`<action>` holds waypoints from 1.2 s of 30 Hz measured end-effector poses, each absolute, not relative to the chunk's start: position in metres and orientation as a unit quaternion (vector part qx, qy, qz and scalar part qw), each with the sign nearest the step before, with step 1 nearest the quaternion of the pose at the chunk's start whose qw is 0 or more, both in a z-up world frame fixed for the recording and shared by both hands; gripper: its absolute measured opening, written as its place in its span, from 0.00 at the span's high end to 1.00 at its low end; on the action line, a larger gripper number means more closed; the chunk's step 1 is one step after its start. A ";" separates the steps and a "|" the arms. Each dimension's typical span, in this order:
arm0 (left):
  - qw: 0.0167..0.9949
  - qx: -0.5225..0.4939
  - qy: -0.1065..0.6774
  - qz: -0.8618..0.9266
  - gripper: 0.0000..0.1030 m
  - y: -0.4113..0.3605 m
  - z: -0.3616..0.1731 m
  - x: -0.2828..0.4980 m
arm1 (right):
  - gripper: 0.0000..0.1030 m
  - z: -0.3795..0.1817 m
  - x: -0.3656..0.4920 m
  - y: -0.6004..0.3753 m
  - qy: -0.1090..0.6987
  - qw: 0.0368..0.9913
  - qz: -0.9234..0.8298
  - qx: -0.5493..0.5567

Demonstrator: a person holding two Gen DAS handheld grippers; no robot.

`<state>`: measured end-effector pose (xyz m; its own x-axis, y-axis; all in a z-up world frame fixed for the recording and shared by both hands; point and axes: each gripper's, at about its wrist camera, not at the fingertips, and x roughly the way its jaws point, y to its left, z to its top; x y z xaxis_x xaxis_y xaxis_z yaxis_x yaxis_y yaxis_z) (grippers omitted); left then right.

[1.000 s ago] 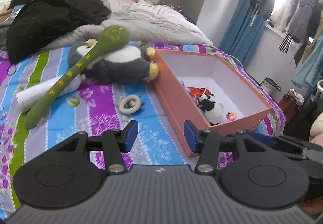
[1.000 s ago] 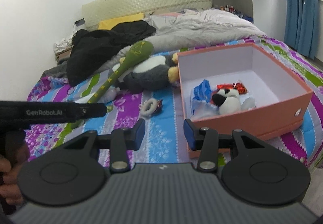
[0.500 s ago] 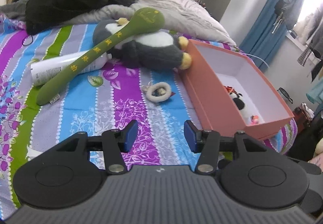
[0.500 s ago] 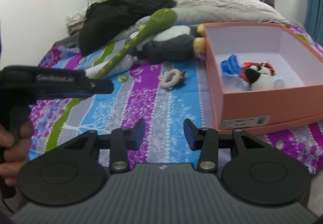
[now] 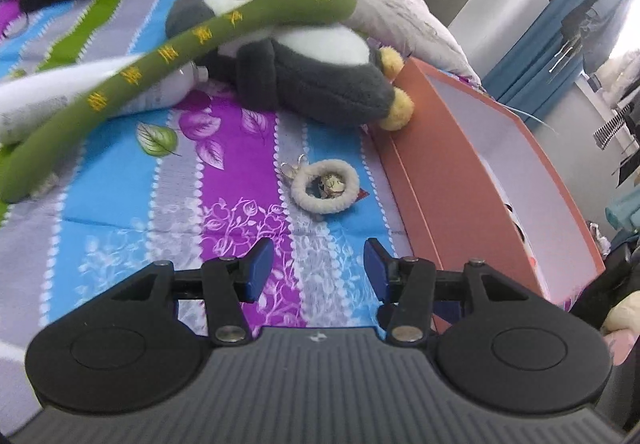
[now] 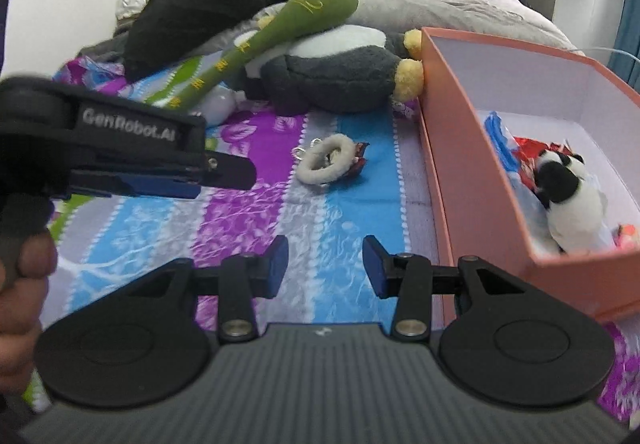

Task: Organize soft objects
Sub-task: 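Move both grippers back from the box toward the white ring and candy packet, then grasp the white fuzzy ring with the left gripper while the right gripper approaches the candy packet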

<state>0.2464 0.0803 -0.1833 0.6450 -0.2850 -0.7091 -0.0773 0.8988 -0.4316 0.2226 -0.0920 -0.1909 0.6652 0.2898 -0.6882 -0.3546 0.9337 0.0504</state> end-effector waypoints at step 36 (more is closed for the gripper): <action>0.809 -0.373 0.450 -0.063 0.93 0.112 -0.277 0.355 | 0.85 -0.235 0.333 -0.084 0.378 0.914 0.082 0.119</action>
<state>0.3550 0.1119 -0.2769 0.5877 -0.4371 -0.6809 -0.2339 0.7138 -0.6601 0.3329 -0.0844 -0.2348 0.7006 0.2401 -0.6720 -0.0597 0.9581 0.2801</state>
